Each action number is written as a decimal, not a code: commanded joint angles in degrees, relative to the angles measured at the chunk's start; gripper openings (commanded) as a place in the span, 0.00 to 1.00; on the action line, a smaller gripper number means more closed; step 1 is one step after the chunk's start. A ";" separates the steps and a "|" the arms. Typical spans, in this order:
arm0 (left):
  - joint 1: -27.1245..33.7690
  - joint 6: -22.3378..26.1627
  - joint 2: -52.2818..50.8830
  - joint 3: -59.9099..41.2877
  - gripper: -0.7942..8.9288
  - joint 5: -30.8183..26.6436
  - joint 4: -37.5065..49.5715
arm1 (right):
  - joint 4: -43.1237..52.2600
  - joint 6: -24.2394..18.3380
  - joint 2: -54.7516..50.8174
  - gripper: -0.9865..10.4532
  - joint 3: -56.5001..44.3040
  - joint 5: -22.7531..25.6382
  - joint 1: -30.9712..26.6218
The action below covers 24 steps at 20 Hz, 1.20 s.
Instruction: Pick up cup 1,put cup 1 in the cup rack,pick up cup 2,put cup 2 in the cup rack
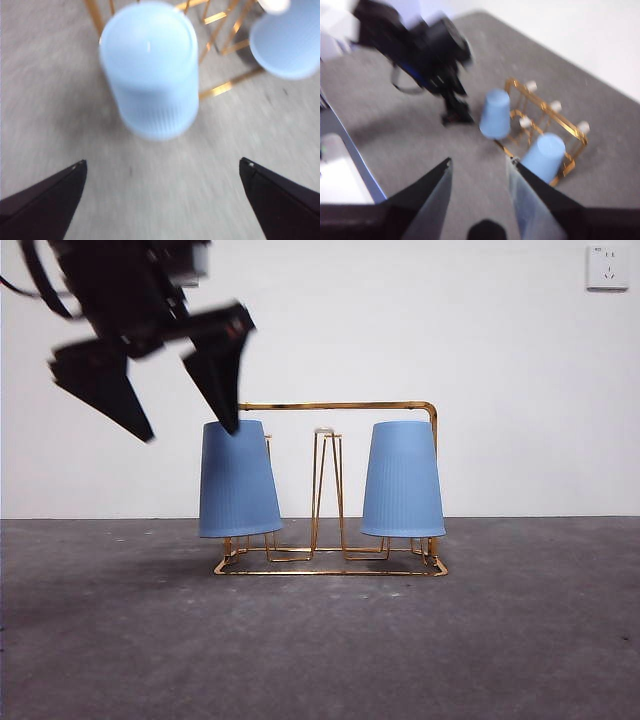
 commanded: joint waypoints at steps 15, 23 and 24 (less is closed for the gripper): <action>-0.04 -1.68 -35.23 0.24 0.07 22.77 -14.78 | -7.45 4.85 6.19 0.08 -0.28 5.18 0.00; -0.04 -1.66 -38.69 0.24 0.08 22.75 -14.78 | -7.45 6.51 6.23 0.09 -0.26 7.76 0.00; -0.04 -1.66 -38.66 0.24 0.08 22.75 -14.78 | -7.45 6.51 6.27 0.09 -0.26 7.76 0.00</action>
